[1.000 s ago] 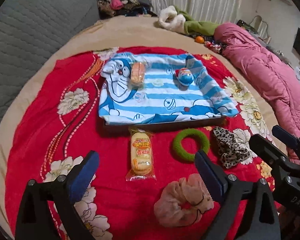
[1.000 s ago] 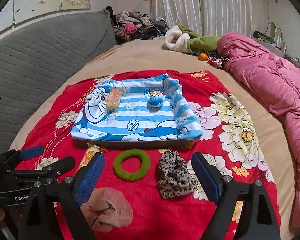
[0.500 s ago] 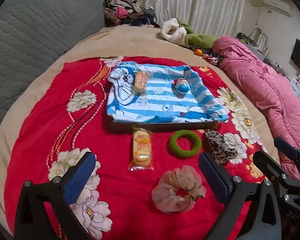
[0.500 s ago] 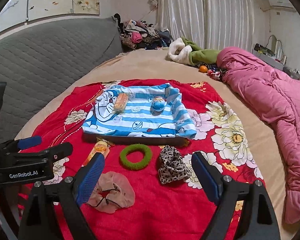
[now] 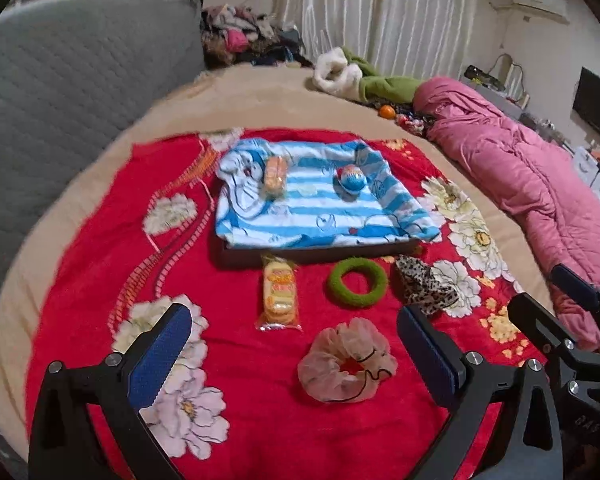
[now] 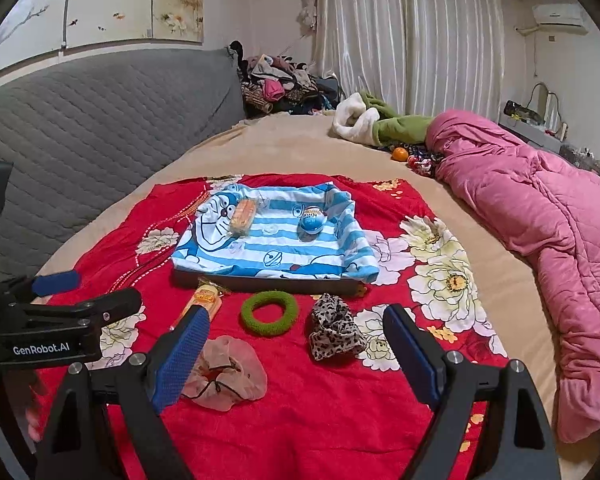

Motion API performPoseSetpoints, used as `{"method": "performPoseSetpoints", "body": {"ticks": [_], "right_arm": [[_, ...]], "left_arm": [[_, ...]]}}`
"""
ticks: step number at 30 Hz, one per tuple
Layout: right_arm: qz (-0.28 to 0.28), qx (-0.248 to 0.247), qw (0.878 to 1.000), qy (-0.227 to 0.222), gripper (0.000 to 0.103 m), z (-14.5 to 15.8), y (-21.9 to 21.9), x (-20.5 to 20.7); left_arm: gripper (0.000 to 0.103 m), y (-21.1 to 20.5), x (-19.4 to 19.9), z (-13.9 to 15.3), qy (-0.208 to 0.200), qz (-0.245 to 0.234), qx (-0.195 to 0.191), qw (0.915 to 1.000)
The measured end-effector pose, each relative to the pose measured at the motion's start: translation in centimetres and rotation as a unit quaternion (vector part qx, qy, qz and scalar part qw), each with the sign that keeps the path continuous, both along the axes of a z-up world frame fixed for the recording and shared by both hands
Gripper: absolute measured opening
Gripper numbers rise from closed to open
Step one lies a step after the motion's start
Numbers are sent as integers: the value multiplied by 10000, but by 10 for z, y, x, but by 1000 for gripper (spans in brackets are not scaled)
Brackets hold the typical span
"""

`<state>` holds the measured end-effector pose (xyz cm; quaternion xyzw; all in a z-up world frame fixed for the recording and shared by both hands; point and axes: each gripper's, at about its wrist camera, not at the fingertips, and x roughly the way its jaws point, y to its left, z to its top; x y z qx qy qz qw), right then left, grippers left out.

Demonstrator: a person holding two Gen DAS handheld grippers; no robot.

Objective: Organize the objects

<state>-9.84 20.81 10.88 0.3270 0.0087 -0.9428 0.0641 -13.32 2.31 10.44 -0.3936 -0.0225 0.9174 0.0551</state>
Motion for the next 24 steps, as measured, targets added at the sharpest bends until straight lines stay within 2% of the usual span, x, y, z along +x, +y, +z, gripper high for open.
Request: {"method": "performPoseSetpoints", "body": {"ticks": [4, 11, 16, 24], "right_arm": [[53, -68, 9999, 67, 88, 7, 5, 9], [-15, -98, 9996, 263, 91, 22, 15, 27], [0, -88, 9995, 299, 92, 23, 17, 37], [-3, -16, 9998, 221, 95, 12, 23, 48]], "left_arm": [[102, -2, 11, 14, 164, 71, 89, 9998], [102, 5, 29, 30, 397, 82, -107, 9991], [102, 12, 40, 29, 394, 109, -307, 9987], [102, 22, 51, 16, 414, 57, -262, 9988]]}}
